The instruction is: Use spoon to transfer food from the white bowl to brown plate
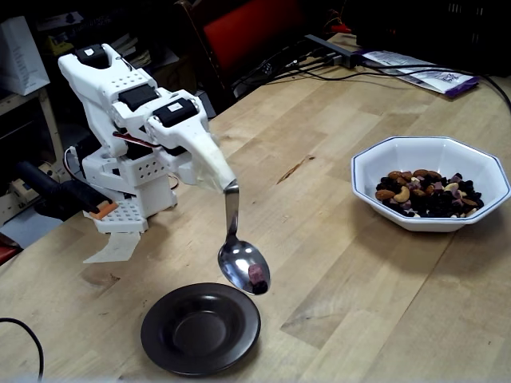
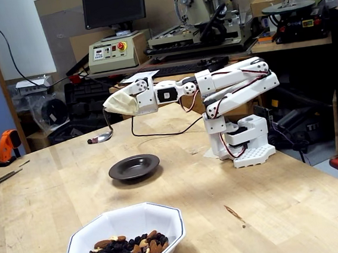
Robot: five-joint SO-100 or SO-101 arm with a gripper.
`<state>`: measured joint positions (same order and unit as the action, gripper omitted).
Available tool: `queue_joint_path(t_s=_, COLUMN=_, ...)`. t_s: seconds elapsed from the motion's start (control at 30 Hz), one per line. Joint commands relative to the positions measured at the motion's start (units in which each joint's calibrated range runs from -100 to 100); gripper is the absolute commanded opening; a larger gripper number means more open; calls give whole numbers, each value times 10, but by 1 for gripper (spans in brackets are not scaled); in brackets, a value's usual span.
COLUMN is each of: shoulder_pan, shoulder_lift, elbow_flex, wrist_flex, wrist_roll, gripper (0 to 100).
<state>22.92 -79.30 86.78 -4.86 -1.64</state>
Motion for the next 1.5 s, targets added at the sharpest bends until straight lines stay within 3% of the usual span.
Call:
queue_joint_path(t_s=0.0, shoulder_pan=6, shoulder_lift=-65, elbow_flex=-1, wrist_flex=37, wrist_roll=0, gripper=4)
queue_joint_path(t_s=0.6, shoulder_pan=7, shoulder_lift=-202, elbow_flex=37, wrist_flex=197, wrist_roll=0, gripper=4)
queue_joint_path(t_s=1.47, shoulder_pan=6, shoulder_lift=-202, elbow_flex=53, wrist_flex=205, wrist_roll=0, gripper=4)
